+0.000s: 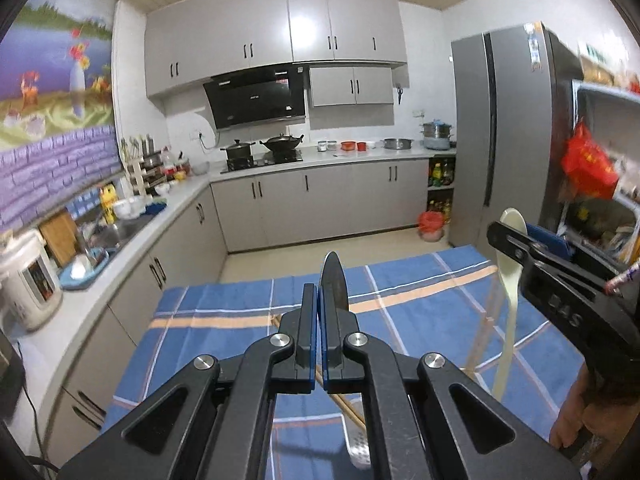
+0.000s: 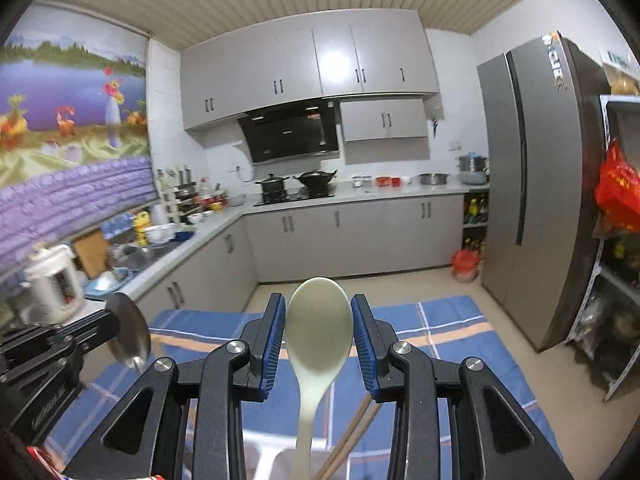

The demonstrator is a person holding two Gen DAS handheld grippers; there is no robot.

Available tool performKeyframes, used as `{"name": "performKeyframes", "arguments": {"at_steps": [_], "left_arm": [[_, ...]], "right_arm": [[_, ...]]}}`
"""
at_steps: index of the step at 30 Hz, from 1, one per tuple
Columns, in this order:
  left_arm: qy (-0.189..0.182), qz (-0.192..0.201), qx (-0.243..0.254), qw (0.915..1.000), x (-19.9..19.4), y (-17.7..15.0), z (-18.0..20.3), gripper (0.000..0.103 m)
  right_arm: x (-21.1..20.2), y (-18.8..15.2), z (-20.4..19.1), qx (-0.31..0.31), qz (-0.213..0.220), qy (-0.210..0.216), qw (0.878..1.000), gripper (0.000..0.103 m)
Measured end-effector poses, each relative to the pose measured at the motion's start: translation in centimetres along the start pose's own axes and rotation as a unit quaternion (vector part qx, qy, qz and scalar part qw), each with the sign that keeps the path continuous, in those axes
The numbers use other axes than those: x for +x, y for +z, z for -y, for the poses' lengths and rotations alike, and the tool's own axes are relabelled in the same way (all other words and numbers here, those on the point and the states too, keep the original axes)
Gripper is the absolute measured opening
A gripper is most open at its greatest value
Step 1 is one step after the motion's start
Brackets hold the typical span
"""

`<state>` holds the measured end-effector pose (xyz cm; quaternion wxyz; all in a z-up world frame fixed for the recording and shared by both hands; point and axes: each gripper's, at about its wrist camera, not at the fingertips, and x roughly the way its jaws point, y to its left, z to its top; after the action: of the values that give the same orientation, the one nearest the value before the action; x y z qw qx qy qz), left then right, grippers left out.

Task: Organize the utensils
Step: 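Carry both spoons over the white holder and open both grippers to drop them in, then move both grippers to the loose chopsticks and close each on one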

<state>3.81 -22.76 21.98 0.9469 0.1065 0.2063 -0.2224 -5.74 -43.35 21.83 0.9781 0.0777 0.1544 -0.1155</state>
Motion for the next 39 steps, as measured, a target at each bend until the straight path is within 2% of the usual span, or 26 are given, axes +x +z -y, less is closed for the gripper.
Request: {"name": "performKeyframes", "arguments": {"at_steps": [6, 11, 15, 17, 20, 24, 26, 28, 30, 32, 35, 39], "left_arm": [[0.003, -0.019, 0.028, 0.9994, 3.8, -1.9, 1.8, 0.001], [-0.014, -0.039, 0.007, 0.9991, 4.6, -2.7, 1.7, 0.002], [-0.019, -0.043, -0.006, 0.9989, 3.9, -2.9, 1.4, 0.004], [-0.020, -0.041, -0.010, 0.9989, 3.4, -3.1, 1.3, 0.005], [-0.018, -0.038, -0.013, 0.9990, 2.4, -3.1, 1.0, 0.007], [-0.017, -0.037, -0.027, 0.9988, 0.9, -2.8, 0.1, 0.009], [-0.014, -0.033, -0.032, 0.9989, -0.4, -2.8, -0.3, 0.010], [-0.011, -0.029, -0.037, 0.9989, -2.0, -2.8, -0.8, 0.017], [-0.010, -0.021, -0.047, 0.9986, -4.0, -3.0, -1.4, 0.034], [-0.012, -0.013, -0.055, 0.9983, -6.0, -3.4, -1.7, 0.037], [-0.025, -0.021, -0.059, 0.9977, -8.2, -4.8, -1.8, 0.044], [-0.063, -0.066, -0.057, 0.9941, -9.6, -8.1, -0.3, 0.047]], "right_arm": [[3.3, -2.2, 0.5, -0.002, -0.022, -0.012, 1.000, 0.037], [3.8, -3.3, 1.4, 0.007, -0.036, -0.002, 0.999, 0.038], [3.9, -3.8, 1.9, 0.016, -0.052, 0.006, 0.999, 0.038], [4.0, -4.0, 2.1, 0.018, -0.056, 0.009, 0.998, 0.044], [3.3, -3.8, 1.9, 0.016, -0.056, 0.011, 0.998, 0.046], [0.8, -2.4, 2.1, 0.022, -0.040, 0.016, 0.999, 0.048], [-1.0, -1.7, 2.4, 0.025, -0.029, 0.018, 0.999, 0.054], [-2.9, -1.2, 3.0, 0.029, -0.021, 0.018, 0.999, 0.060], [-5.1, -1.2, 3.7, 0.031, -0.022, 0.016, 0.999, 0.063], [-7.3, -2.2, 5.0, 0.031, -0.034, 0.008, 0.999, 0.069], [-9.7, -4.9, 7.3, 0.037, -0.082, -0.004, 0.996, 0.072], [-11.7, -11.2, 10.2, 0.049, -0.181, -0.005, 0.982, 0.072]]}}
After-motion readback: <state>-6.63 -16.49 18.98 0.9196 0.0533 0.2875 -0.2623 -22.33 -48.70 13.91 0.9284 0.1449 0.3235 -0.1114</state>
